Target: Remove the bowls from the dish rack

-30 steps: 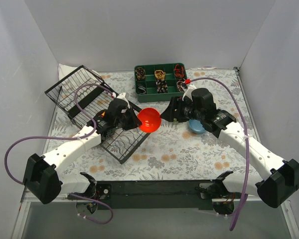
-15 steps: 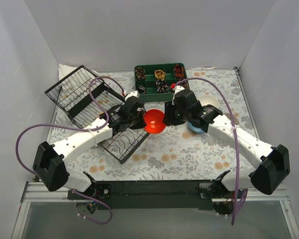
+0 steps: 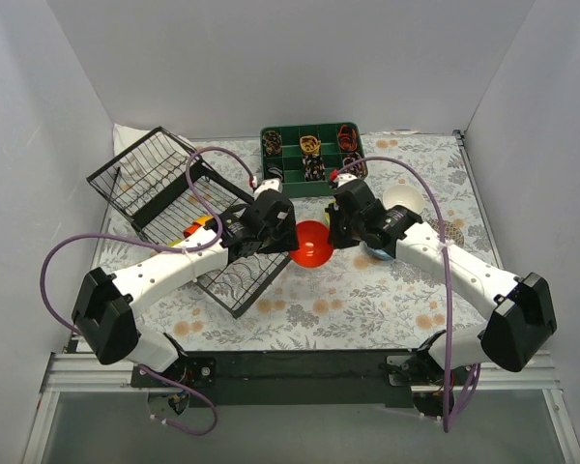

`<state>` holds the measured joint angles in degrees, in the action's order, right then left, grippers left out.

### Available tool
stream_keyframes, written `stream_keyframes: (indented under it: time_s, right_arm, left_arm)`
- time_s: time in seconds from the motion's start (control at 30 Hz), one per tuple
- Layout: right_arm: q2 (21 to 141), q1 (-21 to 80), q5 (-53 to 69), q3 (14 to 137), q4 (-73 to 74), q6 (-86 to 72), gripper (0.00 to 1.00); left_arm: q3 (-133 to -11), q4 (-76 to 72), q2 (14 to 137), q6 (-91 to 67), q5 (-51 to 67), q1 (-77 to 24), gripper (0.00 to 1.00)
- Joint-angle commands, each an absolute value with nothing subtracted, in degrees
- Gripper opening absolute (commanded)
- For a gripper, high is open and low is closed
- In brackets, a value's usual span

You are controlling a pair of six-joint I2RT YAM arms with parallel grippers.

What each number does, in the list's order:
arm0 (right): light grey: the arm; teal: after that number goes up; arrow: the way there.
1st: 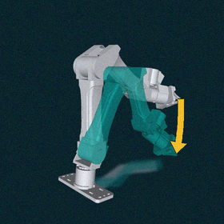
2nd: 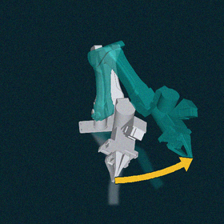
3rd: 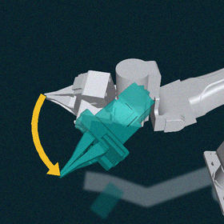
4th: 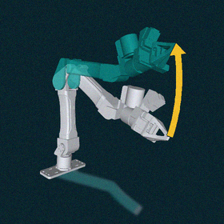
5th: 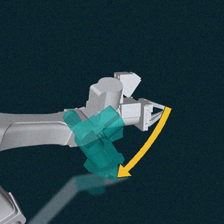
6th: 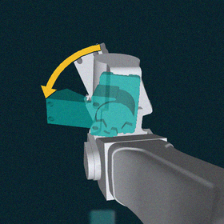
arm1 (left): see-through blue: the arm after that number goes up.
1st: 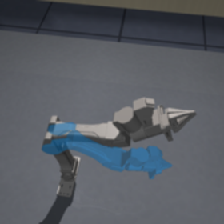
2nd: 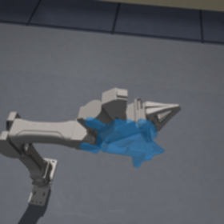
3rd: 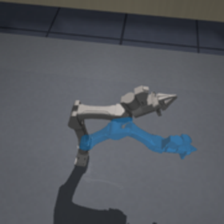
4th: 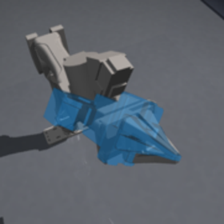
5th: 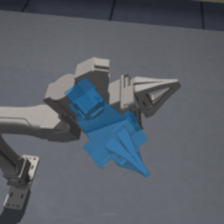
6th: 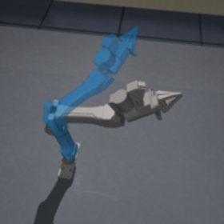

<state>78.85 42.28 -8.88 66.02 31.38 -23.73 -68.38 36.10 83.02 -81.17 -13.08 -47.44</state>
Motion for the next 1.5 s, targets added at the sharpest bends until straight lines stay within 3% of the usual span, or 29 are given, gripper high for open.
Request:
stream_keyframes:
  time_s: [0.0, 0.07, 0.23, 0.7, 0.8, 1.03, 1.3, 1.47]
  right_arm:
    - [76.91, 39.74, -10.28, 62.50, 31.55, -23.55, 0.01]
    - [76.29, 38.68, -10.02, 61.44, 31.55, -23.21, 0.01]
    - [76.11, 33.67, -9.32, 57.14, 31.29, -22.59, 0.01]
    - [82.88, 27.25, -7.21, 53.88, 27.95, -19.86, 0.02]
    - [83.58, 27.16, -6.86, 53.96, 27.95, -19.69, 0.11]
    - [81.22, 27.16, -6.33, 55.10, 28.91, -19.69, 0.46]
    - [74.90, 27.25, -2.29, 58.53, 28.48, -15.12, 0.72]
    - [71.64, 27.68, 6.23, 58.19, 20.86, -13.45, 0.86]
  left_arm:
    - [-70.49, 37.18, 81.04, -80.86, -15.73, -47.46, 0.64]
    - [-70.58, 37.44, 80.77, -80.68, -16.34, -47.46, 0.80]
    - [-71.10, 38.50, 80.60, -80.60, -16.52, -46.58, 0.97]
    - [-69.79, 41.39, 75.68, -79.80, -16.79, -40.44, 0.98]
    - [-69.43, 42.19, 74.62, -79.63, -16.79, -38.59, 0.98]
    - [-68.55, 43.07, 72.07, -78.66, -16.52, -34.81, 0.98]
    - [-69.78, 44.03, 71.28, -77.70, -16.79, -32.78, 0.98]
    - [-70.22, 45.43, 70.93, -77.52, -17.40, -32.08, 0.98]
